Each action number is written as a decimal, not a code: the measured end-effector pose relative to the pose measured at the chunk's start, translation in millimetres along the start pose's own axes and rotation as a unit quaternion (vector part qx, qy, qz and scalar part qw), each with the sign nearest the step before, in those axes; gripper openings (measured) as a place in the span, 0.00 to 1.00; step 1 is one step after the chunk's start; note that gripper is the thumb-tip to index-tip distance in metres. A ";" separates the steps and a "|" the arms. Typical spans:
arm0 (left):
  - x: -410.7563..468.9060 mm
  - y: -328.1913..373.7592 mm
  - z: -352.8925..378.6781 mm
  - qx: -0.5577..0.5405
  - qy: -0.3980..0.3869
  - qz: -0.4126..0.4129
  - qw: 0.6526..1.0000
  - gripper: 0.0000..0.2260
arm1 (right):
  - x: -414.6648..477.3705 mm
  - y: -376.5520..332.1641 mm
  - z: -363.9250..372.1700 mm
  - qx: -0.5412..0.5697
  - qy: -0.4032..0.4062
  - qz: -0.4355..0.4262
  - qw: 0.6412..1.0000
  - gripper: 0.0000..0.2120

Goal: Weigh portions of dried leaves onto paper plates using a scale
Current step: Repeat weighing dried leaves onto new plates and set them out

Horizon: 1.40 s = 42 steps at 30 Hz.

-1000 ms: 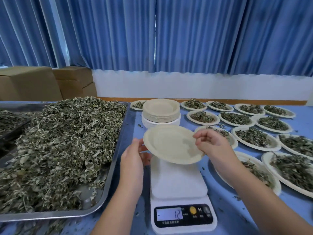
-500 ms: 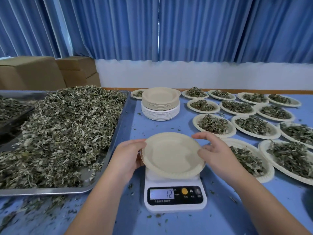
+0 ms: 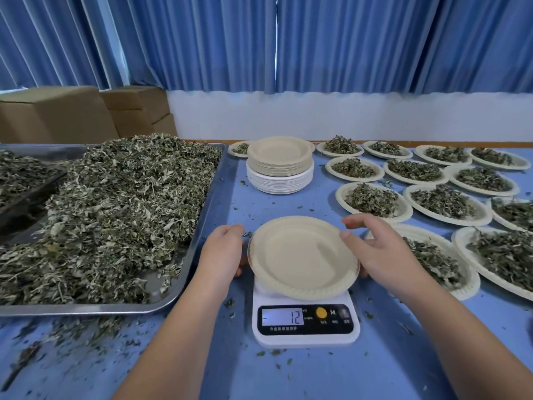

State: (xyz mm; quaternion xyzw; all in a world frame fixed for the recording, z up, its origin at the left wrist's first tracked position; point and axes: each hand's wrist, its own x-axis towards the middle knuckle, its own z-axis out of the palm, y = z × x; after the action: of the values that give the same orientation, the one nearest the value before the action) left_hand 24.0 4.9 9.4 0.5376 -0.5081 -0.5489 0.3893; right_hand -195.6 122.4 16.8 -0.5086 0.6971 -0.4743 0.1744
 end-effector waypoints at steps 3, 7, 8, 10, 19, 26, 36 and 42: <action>-0.6 0.3 0.1 -0.010 0.007 -0.003 1.000 0.07 | 0.6 1.2 1.2 -0.002 0.020 0.005 1.000 0.08; -1.6 1.0 0.7 -0.013 0.006 -0.008 1.000 0.06 | 2.7 2.9 0.5 0.023 0.049 0.020 0.998 0.07; -1.8 1.0 0.8 -0.012 0.005 -0.009 1.000 0.06 | 3.2 3.8 0.2 0.024 0.054 0.024 0.998 0.06; -1.4 1.2 1.1 -0.010 0.004 -0.009 1.000 0.07 | 4.1 5.3 -0.1 0.027 0.056 0.029 0.998 0.06; -3.1 2.1 0.5 -0.015 0.012 -0.001 1.000 0.07 | 2.5 5.7 3.9 0.007 0.020 0.020 1.000 0.06; -9.6 1.7 2.4 0.026 0.065 0.133 0.989 0.05 | 3.1 6.2 -1.8 0.017 0.027 0.015 0.999 0.06; -10.9 21.1 -47.3 0.298 0.194 0.293 0.887 0.08 | -2.7 -1.9 -5.9 0.034 0.045 -0.014 0.998 0.06; 21.1 31.1 -76.6 0.607 0.016 0.129 0.784 0.29 | -2.8 -5.6 -9.4 0.028 0.042 -0.026 0.998 0.06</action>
State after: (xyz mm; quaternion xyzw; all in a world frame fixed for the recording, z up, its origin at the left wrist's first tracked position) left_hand 93.2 -31.9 42.9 0.6009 -0.7947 -0.0633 0.0582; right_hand -198.3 129.2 25.5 -0.5013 0.6769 -0.5186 0.1468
